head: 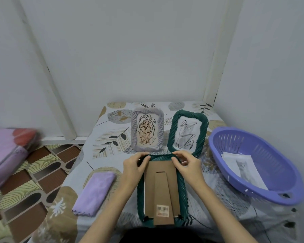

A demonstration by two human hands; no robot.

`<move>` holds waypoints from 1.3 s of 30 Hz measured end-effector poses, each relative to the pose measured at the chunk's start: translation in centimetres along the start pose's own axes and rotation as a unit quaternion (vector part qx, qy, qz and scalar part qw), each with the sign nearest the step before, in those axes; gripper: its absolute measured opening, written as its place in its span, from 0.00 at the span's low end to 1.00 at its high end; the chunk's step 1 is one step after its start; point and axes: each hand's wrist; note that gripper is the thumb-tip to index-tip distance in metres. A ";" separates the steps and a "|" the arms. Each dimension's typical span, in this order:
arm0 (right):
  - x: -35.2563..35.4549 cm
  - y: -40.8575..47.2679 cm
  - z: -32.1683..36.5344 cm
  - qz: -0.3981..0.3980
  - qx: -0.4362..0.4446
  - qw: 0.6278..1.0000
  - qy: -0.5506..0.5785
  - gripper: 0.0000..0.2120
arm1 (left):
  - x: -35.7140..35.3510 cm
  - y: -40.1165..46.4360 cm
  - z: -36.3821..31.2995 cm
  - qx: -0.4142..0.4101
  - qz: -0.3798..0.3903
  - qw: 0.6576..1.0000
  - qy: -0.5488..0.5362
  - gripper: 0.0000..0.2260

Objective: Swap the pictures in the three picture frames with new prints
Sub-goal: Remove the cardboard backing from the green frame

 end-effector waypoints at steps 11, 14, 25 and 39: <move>-1.5 0.7 -0.3 0.031 -0.085 0.990 0.111 0.11 | 0.9 0.5 1.8 0.104 0.031 0.991 -0.080 0.08; -1.6 0.8 -0.2 0.042 -0.104 0.986 0.125 0.11 | 0.7 0.6 1.9 0.094 0.017 0.992 -0.077 0.08; -2.8 -1.5 -2.1 0.056 -0.173 0.983 -0.026 0.19 | 2.4 -1.9 2.4 0.146 0.168 0.975 -0.010 0.25; 0.9 -5.5 -0.6 0.194 -0.013 0.942 -0.274 0.26 | 4.6 -6.6 2.4 0.073 0.313 0.941 0.101 0.43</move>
Point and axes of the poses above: each hand's wrist, its own y-axis towards the middle knuckle, its own x-axis out of the back of the hand, z = x × y, and after that the axes turned 5 degrees about -y, right-handed
